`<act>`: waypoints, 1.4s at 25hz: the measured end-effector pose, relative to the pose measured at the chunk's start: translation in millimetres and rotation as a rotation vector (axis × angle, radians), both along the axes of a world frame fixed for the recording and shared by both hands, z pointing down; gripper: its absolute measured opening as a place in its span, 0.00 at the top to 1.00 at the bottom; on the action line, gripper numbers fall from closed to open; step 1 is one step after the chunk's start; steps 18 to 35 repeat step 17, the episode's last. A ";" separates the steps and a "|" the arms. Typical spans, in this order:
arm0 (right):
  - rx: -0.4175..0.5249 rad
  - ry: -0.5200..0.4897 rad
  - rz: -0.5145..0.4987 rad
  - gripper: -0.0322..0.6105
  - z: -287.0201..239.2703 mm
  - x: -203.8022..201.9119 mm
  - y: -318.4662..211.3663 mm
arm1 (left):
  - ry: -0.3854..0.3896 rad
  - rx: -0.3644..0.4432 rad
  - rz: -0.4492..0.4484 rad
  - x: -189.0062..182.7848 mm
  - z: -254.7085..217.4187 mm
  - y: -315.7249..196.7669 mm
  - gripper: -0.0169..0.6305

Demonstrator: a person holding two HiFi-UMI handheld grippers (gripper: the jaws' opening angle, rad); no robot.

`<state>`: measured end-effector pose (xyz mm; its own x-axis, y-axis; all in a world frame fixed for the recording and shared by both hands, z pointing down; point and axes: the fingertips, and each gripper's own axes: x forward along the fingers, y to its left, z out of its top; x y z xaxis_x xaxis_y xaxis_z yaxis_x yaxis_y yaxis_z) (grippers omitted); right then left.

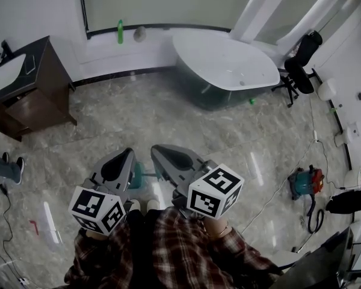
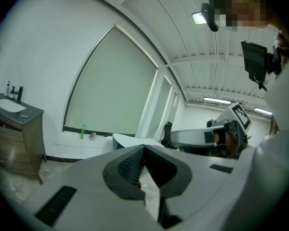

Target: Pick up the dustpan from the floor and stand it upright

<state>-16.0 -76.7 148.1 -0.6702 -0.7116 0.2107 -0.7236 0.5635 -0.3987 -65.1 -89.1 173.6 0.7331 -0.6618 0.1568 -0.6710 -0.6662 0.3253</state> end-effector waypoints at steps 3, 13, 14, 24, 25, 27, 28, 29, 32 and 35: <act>-0.005 -0.003 -0.002 0.93 -2.8 -1.3 -5.0 | -0.005 -0.004 -0.002 -2.0 -0.8 -4.4 0.96; -0.013 -0.008 -0.022 0.93 -0.5 -15.9 -5.7 | -0.002 -0.010 -0.024 -15.1 2.2 -6.8 0.96; -0.013 -0.010 -0.022 0.93 -0.2 -17.0 -6.0 | -0.002 -0.008 -0.026 -17.0 2.3 -6.5 0.96; -0.011 -0.015 -0.021 0.93 0.7 -20.9 -8.3 | -0.009 0.001 -0.037 -24.2 2.2 -6.9 0.96; -0.011 -0.015 -0.021 0.93 0.7 -20.9 -8.3 | -0.009 0.001 -0.037 -24.2 2.2 -6.9 0.96; -0.011 -0.015 -0.021 0.93 0.7 -20.9 -8.3 | -0.009 0.001 -0.037 -24.2 2.2 -6.9 0.96; -0.011 -0.015 -0.021 0.93 0.7 -20.9 -8.3 | -0.009 0.001 -0.037 -24.2 2.2 -6.9 0.96; -0.011 -0.015 -0.021 0.93 0.7 -20.9 -8.3 | -0.009 0.001 -0.037 -24.2 2.2 -6.9 0.96; -0.011 -0.015 -0.021 0.93 0.7 -20.9 -8.3 | -0.009 0.001 -0.037 -24.2 2.2 -6.9 0.96; -0.011 -0.015 -0.021 0.93 0.7 -20.9 -8.3 | -0.009 0.001 -0.037 -24.2 2.2 -6.9 0.96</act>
